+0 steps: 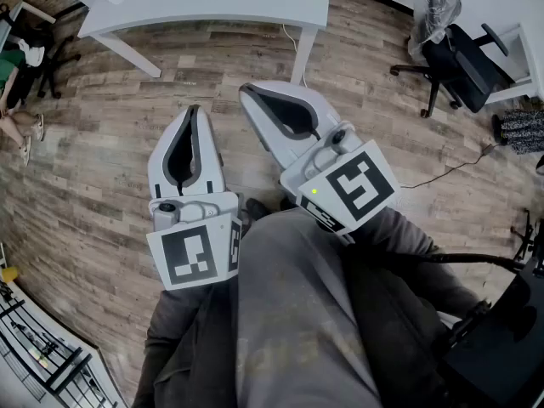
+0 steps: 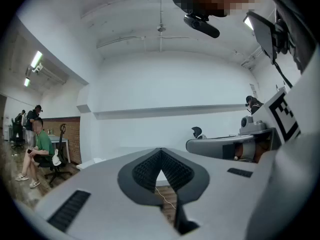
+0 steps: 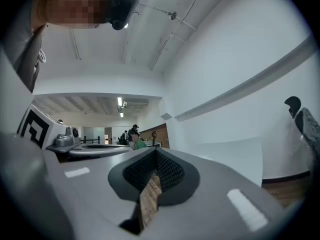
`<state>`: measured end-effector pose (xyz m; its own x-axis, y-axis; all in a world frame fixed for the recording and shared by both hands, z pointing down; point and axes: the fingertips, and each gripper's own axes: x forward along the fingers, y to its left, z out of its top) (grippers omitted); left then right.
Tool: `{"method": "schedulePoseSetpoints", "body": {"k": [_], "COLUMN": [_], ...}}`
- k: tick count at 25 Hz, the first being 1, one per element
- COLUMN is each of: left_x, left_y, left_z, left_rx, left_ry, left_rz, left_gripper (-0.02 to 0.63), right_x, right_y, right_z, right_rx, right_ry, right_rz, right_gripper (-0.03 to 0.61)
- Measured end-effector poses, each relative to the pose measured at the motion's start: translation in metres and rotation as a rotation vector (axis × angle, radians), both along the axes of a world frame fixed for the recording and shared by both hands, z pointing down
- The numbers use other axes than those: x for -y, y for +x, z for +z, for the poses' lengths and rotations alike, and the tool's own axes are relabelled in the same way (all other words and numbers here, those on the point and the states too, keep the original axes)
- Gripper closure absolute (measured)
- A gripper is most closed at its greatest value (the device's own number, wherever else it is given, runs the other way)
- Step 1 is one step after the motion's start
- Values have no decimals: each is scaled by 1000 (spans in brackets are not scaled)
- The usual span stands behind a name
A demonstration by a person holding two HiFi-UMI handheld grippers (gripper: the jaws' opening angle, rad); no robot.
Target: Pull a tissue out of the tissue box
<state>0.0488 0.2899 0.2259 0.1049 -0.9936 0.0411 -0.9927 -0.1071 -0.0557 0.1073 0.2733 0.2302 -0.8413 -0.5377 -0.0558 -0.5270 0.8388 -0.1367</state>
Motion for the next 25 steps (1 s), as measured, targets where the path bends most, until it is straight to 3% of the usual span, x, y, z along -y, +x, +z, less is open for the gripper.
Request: {"method": "schedulePoseSetpoints", "body": {"k": [14, 19, 25], "left_x": [47, 70, 129], "left_y": [12, -7, -39], "left_z": [19, 20, 30], "left_rx": [33, 40, 19], "left_ry": [-60, -79, -76], "left_rz": [-69, -103, -67], "left_gripper": [615, 615, 615], "right_x": [63, 90, 148], "right_y": [9, -7, -39], "right_z": [13, 9, 19], "right_rx": [37, 42, 14], "right_ry": [-43, -27, -28], "right_rz": [-91, -101, -66], "right_gripper": [569, 565, 565]}}
